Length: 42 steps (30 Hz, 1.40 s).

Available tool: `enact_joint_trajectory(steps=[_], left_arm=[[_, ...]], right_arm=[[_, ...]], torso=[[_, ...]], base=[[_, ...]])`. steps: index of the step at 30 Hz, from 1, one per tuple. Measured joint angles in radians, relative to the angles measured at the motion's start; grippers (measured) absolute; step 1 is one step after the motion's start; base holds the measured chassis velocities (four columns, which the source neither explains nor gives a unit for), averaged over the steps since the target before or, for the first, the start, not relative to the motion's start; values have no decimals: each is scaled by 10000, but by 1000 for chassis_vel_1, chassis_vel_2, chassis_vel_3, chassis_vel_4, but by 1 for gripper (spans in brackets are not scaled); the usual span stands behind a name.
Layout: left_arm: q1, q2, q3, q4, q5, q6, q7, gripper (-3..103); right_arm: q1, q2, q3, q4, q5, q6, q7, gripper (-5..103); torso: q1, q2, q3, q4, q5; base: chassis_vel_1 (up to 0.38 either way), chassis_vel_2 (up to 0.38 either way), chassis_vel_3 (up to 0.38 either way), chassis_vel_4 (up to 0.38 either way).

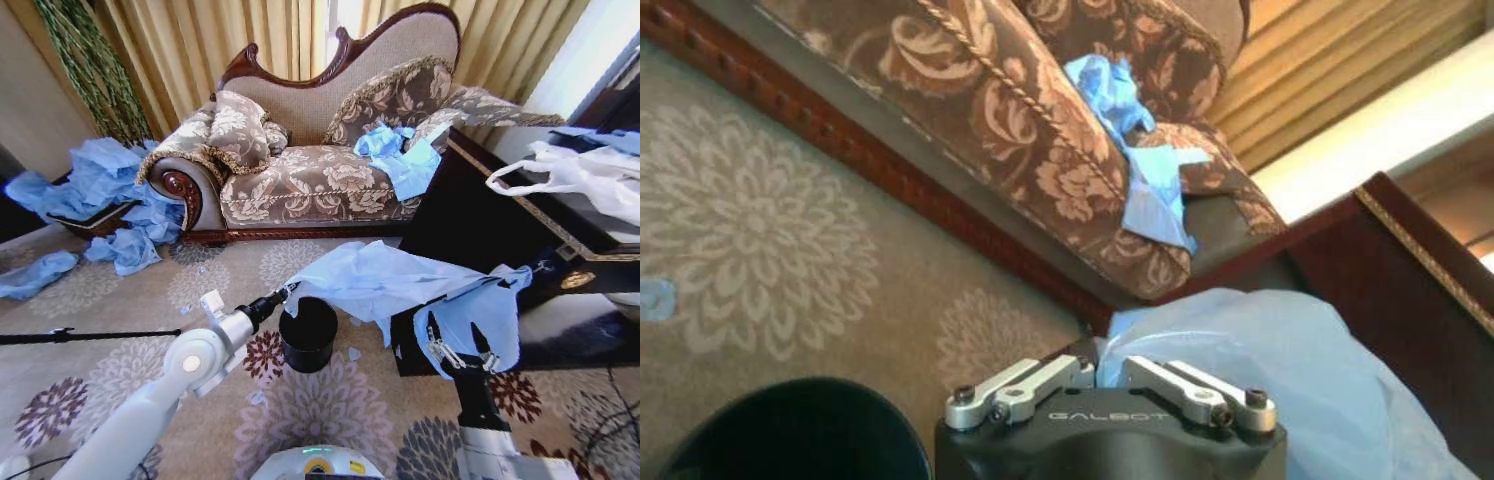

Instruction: Place a garbage bag over the trash bin.

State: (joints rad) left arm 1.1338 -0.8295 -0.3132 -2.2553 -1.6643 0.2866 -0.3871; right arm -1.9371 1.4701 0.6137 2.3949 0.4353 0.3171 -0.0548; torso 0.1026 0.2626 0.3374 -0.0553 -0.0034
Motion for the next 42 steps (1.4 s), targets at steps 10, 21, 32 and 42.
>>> enact_joint_trajectory(steps=[10, 21, 32, 42], left_arm=[[246, 174, -834, 96, -788, -21, -250, 0], [42, 535, -284, -170, -860, 41, -327, 0], [-900, 1249, 86, 58, -1461, 41, -581, 0], [-1406, 1713, 405, 67, -1815, 40, -690, 0]], right_arm=[[0, -1, -62, -67, -21, 17, -119, 100], [244, -610, -606, -2145, 994, -482, -1840, 100], [1256, -799, -2371, -3884, -1080, -1177, -661, 100], [2532, -870, -3578, -4818, -813, -1781, -153, 100]], torso=[[0, 0, 0, 1, -1], [0, 0, 0, 0, 2], [0, 0, 0, 1, -2], [0, 0, 1, 0, -1]], base=[[0, 0, 0, 0], [0, 0, 0, 0], [0, 0, 0, 0], [0, 0, 0, 0]])
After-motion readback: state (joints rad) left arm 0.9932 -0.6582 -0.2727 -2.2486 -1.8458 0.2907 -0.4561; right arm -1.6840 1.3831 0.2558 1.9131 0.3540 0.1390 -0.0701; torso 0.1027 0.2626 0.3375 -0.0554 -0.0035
